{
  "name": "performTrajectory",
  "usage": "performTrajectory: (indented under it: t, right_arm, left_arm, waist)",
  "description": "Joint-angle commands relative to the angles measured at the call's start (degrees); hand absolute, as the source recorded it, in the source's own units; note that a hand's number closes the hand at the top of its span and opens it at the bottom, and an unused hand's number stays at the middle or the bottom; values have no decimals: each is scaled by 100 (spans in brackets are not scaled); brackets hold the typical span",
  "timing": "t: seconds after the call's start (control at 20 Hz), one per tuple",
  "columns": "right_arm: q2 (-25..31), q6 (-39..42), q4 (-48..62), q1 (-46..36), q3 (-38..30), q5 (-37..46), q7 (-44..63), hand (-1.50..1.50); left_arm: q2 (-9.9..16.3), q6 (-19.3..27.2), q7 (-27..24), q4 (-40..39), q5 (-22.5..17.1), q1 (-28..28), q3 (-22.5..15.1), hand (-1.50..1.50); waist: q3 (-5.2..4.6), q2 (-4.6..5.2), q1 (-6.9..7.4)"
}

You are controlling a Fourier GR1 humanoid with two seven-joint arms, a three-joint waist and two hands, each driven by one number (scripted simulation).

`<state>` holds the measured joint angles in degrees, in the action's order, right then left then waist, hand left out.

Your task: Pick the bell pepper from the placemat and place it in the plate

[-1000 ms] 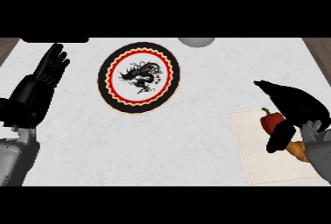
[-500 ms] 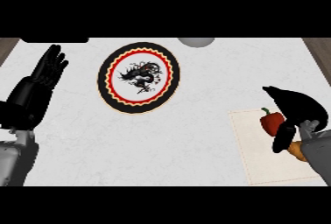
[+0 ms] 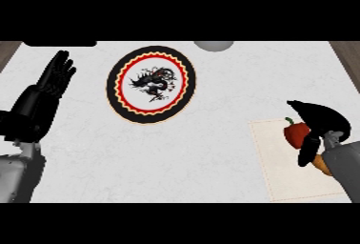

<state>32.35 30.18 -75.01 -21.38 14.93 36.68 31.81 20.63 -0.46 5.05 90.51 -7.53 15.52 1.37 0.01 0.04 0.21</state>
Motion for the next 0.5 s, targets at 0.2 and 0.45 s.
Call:
performTrajectory:
  t: [0.2, 0.45]
  right_arm:
    - [-598, -387, 1346, -440, -59, 880, -272, -150]
    - [-347, -1426, 1183, -295, -126, 1133, -1335, 150]
  left_arm:
    - [-202, 63, 423, 412, 301, -36, 5, 0]
    - [-148, -92, 492, 375, 156, 154, 115, 0]
  waist:
    - [1, 3, 32]
    - [7, 10, 52]
